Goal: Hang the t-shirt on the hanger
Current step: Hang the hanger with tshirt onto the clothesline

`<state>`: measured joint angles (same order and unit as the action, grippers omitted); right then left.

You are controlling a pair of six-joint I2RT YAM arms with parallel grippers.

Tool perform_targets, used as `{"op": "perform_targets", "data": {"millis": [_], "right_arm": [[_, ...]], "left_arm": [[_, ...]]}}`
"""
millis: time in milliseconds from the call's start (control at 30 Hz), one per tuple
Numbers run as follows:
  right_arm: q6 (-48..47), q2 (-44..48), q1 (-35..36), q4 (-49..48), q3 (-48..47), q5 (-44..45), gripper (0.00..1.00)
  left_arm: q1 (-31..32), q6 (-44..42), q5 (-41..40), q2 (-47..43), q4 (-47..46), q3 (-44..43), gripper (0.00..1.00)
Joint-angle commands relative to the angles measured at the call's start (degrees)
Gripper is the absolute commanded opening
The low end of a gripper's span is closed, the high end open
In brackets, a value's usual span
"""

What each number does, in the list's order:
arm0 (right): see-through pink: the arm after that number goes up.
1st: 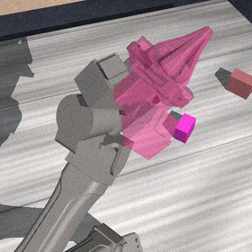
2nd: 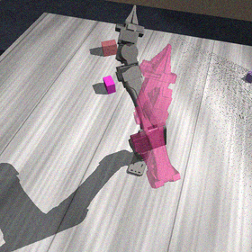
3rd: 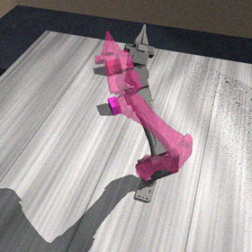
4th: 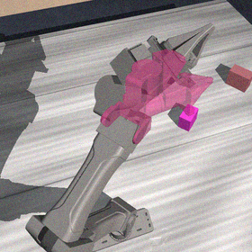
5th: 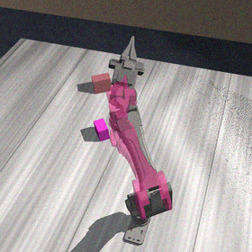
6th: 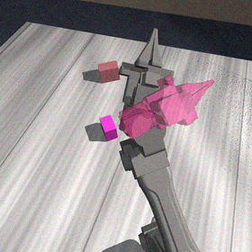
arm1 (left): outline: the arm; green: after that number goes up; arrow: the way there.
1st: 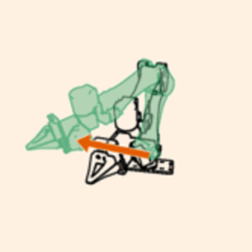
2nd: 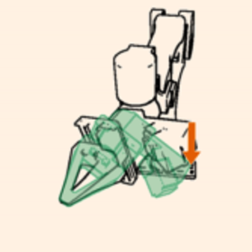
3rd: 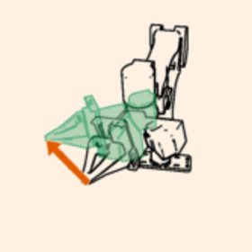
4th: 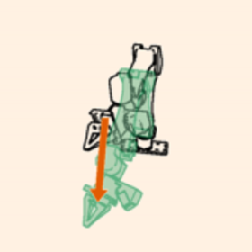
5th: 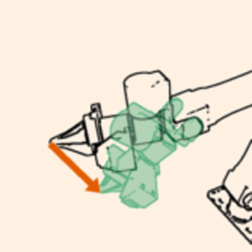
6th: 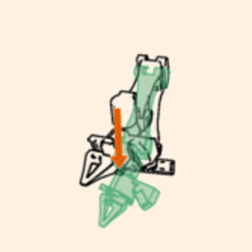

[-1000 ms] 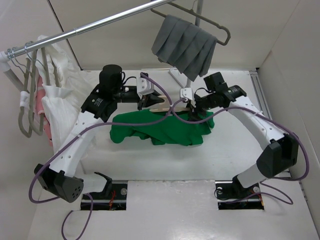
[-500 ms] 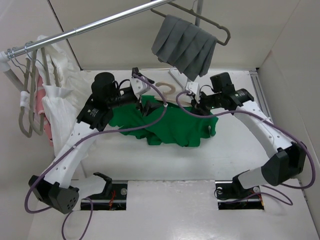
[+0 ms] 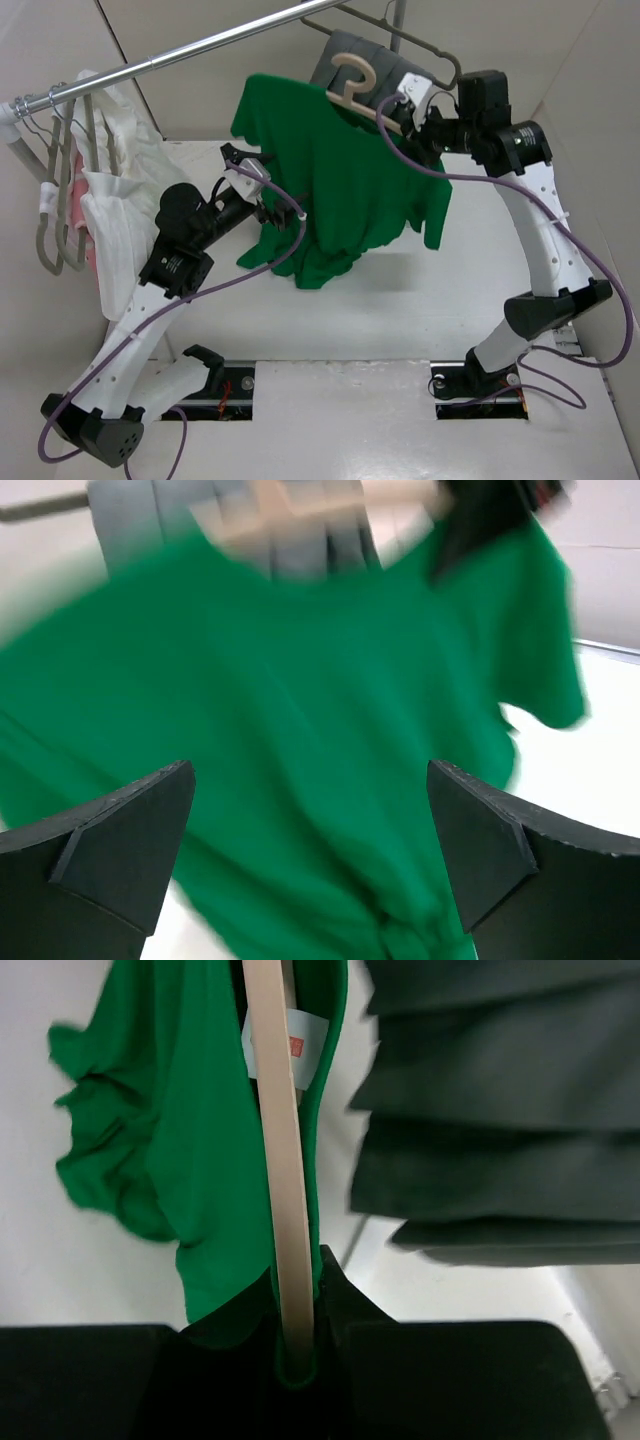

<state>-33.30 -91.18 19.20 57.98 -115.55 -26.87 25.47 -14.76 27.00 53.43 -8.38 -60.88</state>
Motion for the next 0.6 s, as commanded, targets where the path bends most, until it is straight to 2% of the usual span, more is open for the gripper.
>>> {"op": "perform_targets", "data": {"millis": [0,33,133,333,567], "right_arm": [[4.0,-3.4,-0.6,0.1,-12.5,1.8,0.00],[5.5,-5.9,-1.1,0.1,-17.8,1.8,0.00],[9.3,-9.4,-1.1,-2.6,-24.4,1.2,0.00],[16.5,-9.5,-1.1,-14.3,-23.9,2.9,0.00],[22.2,-16.8,-0.5,-23.1,-30.0,7.3,0.00]], "left_arm": [[0.8,3.0,-0.3,-3.2,-3.9,3.2,1.00],[1.5,3.0,-0.3,-3.8,-3.9,3.8,1.00],[1.5,3.6,-0.3,-5.3,-2.6,5.9,1.00],[1.5,4.7,-1.5,-7.4,-2.1,9.5,1.00],[1.5,4.7,-1.5,-7.9,-1.6,10.6,1.00]]}}
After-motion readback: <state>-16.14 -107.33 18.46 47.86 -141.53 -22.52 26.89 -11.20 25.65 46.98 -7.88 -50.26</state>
